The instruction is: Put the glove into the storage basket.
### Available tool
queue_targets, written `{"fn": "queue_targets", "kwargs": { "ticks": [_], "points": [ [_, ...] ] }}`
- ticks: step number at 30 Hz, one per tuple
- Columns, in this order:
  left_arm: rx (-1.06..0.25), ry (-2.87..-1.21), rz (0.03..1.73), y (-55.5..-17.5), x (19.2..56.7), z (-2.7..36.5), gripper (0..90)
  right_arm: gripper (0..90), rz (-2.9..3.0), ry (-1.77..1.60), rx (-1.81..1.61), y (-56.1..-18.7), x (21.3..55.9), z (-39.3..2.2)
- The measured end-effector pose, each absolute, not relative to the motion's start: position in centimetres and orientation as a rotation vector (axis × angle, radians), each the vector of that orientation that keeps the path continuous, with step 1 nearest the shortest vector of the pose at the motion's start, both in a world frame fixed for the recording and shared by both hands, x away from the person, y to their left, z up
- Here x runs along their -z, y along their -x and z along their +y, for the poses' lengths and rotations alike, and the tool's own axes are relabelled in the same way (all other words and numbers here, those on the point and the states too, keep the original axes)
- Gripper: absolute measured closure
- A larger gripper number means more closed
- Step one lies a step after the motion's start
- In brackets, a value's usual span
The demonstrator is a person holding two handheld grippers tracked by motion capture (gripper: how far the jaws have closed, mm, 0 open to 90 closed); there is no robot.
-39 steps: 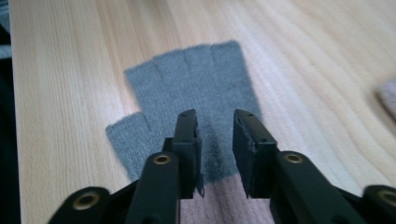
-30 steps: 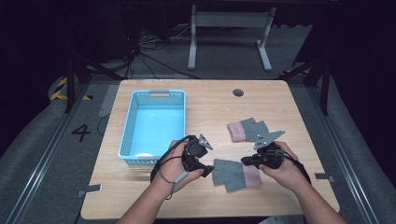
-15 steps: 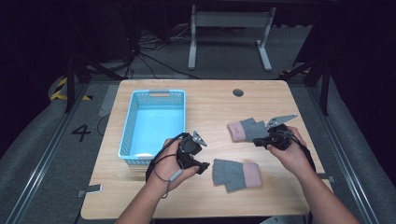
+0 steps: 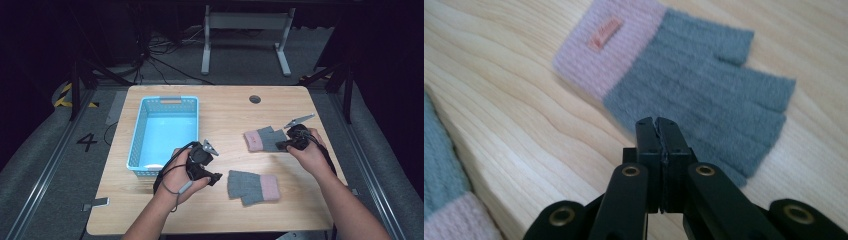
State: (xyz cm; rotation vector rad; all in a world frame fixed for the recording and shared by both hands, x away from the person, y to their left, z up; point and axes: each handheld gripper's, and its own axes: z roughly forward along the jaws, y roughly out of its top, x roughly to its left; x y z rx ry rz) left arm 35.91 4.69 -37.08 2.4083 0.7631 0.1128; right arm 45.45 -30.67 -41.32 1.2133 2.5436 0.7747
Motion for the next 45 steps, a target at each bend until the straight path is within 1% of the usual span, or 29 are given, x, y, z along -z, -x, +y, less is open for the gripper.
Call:
{"fn": "queue_targets", "kwargs": {
  "ticks": [9, 17, 30, 36, 41, 45],
  "points": [
    [-0.107, -2.412, 0.767, -35.9, 37.1, 4.6, 38.3, 90.0, 2.584, -1.24, -0.709, -45.3, 42.7, -31.3],
    [-0.108, -2.415, 0.763, -35.9, 37.2, 4.6, 38.2, 90.0, 2.587, -1.259, -0.697, -46.1, 43.5, -31.6],
    [-0.101, -2.423, 0.768, -36.0, 37.4, 4.6, 38.1, 90.0, 2.488, -1.342, -0.738, -48.3, 43.7, -32.7],
    [-0.099, -2.426, 0.766, -36.0, 37.4, 4.6, 38.1, 90.0, 2.494, -1.332, -0.718, -48.4, 43.4, -32.5],
    [-0.098, -2.433, 0.768, -36.0, 37.5, 4.4, 38.2, 90.0, 2.513, -1.233, -0.817, -48.0, 41.0, -29.8],
    [-0.101, -2.43, 0.756, -35.9, 37.3, 4.4, 38.1, 90.0, 2.56, -1.15, -0.826, -48.3, 39.9, -26.8]
  ]
}}
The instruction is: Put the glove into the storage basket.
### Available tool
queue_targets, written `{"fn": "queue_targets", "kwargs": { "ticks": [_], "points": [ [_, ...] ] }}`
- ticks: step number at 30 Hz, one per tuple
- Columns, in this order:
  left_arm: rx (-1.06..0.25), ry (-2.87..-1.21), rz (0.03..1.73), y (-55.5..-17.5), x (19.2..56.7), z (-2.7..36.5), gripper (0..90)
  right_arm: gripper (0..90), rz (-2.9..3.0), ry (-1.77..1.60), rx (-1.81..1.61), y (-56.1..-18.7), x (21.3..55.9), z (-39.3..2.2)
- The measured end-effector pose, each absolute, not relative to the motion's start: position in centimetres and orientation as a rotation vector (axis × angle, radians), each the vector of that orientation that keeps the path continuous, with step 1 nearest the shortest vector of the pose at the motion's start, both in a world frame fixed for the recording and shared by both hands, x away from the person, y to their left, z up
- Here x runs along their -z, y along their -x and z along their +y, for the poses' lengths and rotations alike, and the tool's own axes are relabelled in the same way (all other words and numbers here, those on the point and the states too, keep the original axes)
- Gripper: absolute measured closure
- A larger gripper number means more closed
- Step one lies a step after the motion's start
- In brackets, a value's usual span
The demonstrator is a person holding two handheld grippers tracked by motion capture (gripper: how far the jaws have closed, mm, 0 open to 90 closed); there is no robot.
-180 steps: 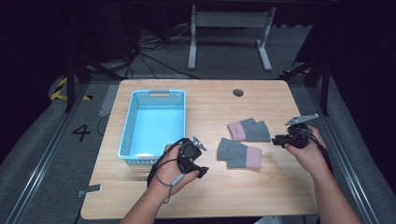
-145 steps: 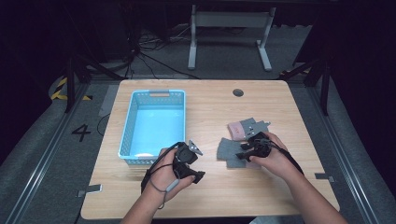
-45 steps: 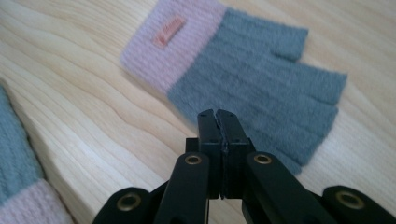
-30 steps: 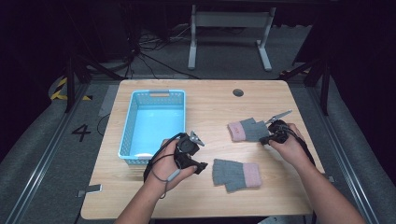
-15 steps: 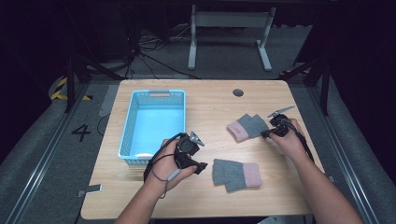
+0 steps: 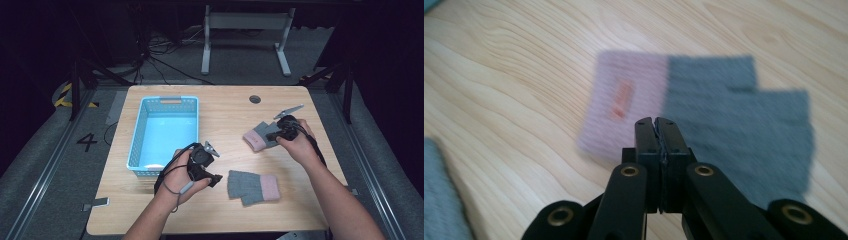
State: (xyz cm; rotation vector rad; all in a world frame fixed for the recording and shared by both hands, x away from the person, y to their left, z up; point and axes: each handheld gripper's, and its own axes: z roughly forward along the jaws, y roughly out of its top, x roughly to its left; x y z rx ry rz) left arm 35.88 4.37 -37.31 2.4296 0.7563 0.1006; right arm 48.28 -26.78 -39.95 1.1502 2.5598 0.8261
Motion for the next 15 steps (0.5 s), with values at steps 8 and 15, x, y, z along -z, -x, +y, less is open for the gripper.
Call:
{"fn": "queue_targets", "kwargs": {
  "ticks": [8, 15],
  "points": [
    [-0.102, -2.421, 0.765, -35.9, 37.2, 4.8, 38.0, 90.0, 2.609, -1.124, -0.764, -49.7, 40.8, -23.7],
    [-0.105, -2.419, 0.765, -35.9, 37.1, 5.0, 38.0, 90.0, 2.63, -1.126, -0.744, -50.2, 41.9, -22.8]
  ]
}}
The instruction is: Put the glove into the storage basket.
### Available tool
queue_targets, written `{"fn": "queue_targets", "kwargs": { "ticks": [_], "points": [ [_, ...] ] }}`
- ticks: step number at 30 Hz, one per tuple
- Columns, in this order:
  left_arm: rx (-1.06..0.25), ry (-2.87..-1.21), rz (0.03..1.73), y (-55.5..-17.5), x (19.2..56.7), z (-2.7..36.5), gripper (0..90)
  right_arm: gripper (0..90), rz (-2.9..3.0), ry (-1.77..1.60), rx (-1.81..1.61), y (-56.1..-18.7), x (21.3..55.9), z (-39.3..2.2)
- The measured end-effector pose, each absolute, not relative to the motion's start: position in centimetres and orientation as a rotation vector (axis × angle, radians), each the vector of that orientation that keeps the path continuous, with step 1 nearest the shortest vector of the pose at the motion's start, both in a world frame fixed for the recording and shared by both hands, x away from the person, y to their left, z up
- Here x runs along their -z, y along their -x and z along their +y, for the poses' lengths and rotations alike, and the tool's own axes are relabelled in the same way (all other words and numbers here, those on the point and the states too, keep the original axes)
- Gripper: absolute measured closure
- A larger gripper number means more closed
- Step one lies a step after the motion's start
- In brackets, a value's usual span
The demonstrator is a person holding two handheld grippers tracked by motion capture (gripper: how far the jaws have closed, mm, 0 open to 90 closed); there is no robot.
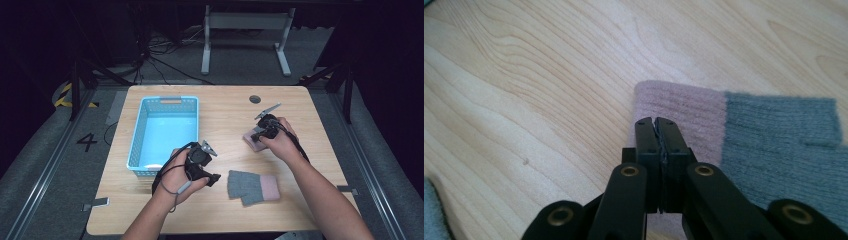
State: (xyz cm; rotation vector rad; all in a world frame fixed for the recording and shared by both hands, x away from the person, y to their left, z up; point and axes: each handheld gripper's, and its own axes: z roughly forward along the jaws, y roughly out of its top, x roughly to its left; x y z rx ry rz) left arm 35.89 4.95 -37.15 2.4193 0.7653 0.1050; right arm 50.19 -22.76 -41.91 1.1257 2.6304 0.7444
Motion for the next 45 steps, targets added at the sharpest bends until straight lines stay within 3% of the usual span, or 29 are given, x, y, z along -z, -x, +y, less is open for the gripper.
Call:
{"fn": "queue_targets", "kwargs": {
  "ticks": [24, 45],
  "points": [
    [-0.091, -2.448, 0.723, -36.2, 37.2, 3.8, 37.6, 89.8, 2.679, -1.146, -0.664, -46.0, 42.2, -27.4],
    [-0.089, -2.45, 0.724, -36.2, 37.3, 3.6, 37.5, 89.8, 2.628, -1.225, -0.664, -44.6, 42.2, -31.5]
  ]
}}
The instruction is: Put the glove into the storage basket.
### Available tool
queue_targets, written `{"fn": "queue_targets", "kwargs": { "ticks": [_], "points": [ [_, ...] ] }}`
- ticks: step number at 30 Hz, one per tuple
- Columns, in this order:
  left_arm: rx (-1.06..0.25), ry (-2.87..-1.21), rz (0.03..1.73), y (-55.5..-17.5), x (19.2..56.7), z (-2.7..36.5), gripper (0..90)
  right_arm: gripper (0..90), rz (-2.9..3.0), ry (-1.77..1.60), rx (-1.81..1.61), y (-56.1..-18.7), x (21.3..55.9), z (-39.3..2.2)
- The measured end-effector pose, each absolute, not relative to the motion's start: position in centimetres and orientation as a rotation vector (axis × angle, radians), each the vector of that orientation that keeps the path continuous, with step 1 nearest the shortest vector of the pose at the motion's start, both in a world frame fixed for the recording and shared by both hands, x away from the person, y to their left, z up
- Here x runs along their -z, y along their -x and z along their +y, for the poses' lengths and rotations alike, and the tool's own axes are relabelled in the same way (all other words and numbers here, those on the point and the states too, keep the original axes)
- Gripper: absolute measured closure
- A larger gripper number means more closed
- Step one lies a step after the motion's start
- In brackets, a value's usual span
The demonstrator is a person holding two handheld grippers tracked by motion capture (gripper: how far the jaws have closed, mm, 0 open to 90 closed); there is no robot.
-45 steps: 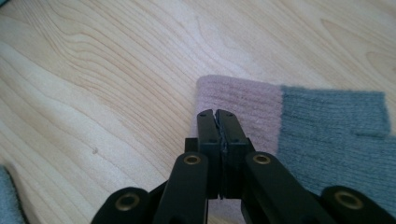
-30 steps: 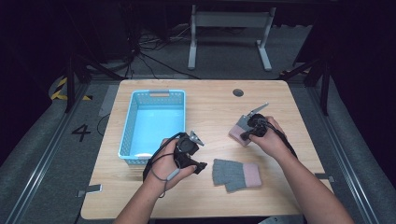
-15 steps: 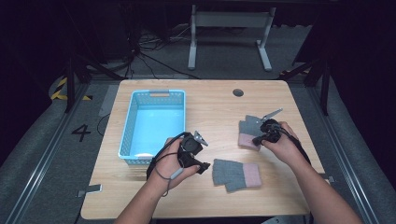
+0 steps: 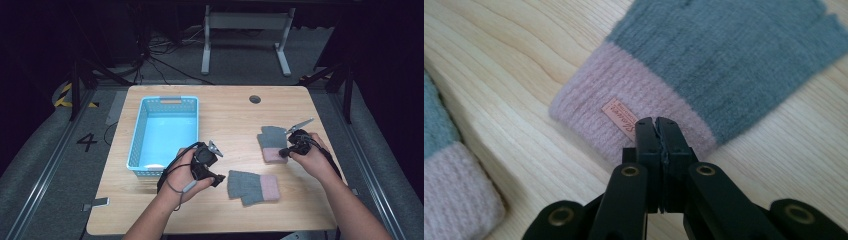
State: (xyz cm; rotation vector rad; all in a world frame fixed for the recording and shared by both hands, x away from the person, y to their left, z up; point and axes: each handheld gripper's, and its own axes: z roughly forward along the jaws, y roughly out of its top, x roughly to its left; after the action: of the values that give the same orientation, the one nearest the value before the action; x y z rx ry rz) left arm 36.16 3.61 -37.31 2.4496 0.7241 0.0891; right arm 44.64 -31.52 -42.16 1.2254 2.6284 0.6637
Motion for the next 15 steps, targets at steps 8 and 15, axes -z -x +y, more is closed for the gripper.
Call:
{"fn": "queue_targets", "kwargs": {
  "ticks": [8, 15],
  "points": [
    [-0.088, -2.443, 0.732, -36.1, 37.4, 3.6, 37.4, 88.9, 2.609, -1.241, -0.688, -44.6, 41.8, -32.5],
    [-0.089, -2.451, 0.724, -36.2, 37.2, 3.8, 37.5, 74.9, 2.48, -1.301, -0.764, -45.0, 39.9, -32.0]
  ]
}}
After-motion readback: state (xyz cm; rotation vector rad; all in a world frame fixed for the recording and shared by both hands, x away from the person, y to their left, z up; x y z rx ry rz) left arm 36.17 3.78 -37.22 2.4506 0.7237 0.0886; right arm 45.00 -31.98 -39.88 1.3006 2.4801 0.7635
